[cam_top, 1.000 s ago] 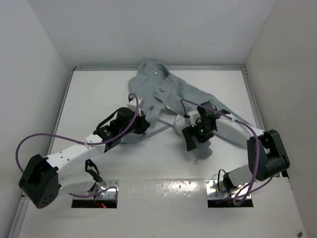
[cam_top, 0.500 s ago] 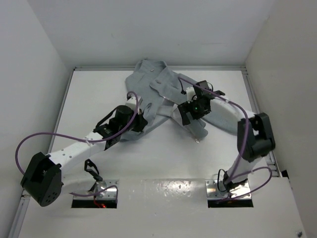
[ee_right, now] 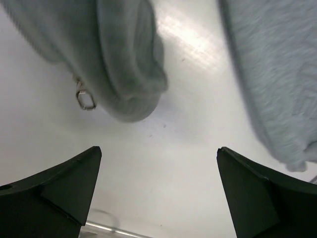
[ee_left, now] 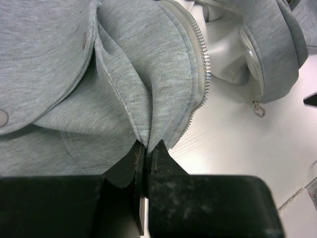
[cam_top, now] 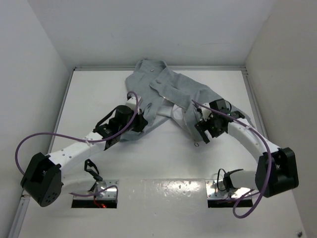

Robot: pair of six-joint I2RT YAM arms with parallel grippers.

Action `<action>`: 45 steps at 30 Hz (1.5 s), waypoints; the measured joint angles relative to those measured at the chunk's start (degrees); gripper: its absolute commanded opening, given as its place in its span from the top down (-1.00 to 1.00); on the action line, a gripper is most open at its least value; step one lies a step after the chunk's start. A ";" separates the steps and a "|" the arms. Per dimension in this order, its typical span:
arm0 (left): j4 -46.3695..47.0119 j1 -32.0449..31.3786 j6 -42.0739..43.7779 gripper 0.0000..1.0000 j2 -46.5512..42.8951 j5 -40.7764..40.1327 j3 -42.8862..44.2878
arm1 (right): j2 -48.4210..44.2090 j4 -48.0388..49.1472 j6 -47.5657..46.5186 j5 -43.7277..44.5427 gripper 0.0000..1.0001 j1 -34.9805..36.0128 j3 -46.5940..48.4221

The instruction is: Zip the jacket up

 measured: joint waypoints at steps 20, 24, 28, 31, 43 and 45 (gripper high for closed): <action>0.00 0.02 -0.04 1.00 -0.07 0.87 -0.02 | 10.14 7.80 -1.60 -12.61 -1.00 -1.07 -3.19; 0.00 0.02 -0.04 1.00 -0.04 1.14 -0.02 | 11.34 9.11 -1.88 -13.79 -0.87 -1.07 -2.29; 0.24 0.02 -0.04 1.00 -0.04 1.27 -0.13 | 12.50 9.75 -2.71 -14.73 -0.43 -1.07 -1.44; 0.37 0.02 -0.04 1.00 -0.04 1.29 -0.15 | 12.92 10.43 -3.54 -15.72 -0.02 -1.07 -1.40; 2.05 0.11 -0.83 1.00 -0.07 3.87 -1.68 | 12.48 10.73 -3.63 -23.50 1.00 -1.62 -2.08; 3.17 0.20 -1.25 1.00 -0.44 5.27 -2.69 | 11.58 12.02 -1.46 -29.40 1.00 -2.62 -3.19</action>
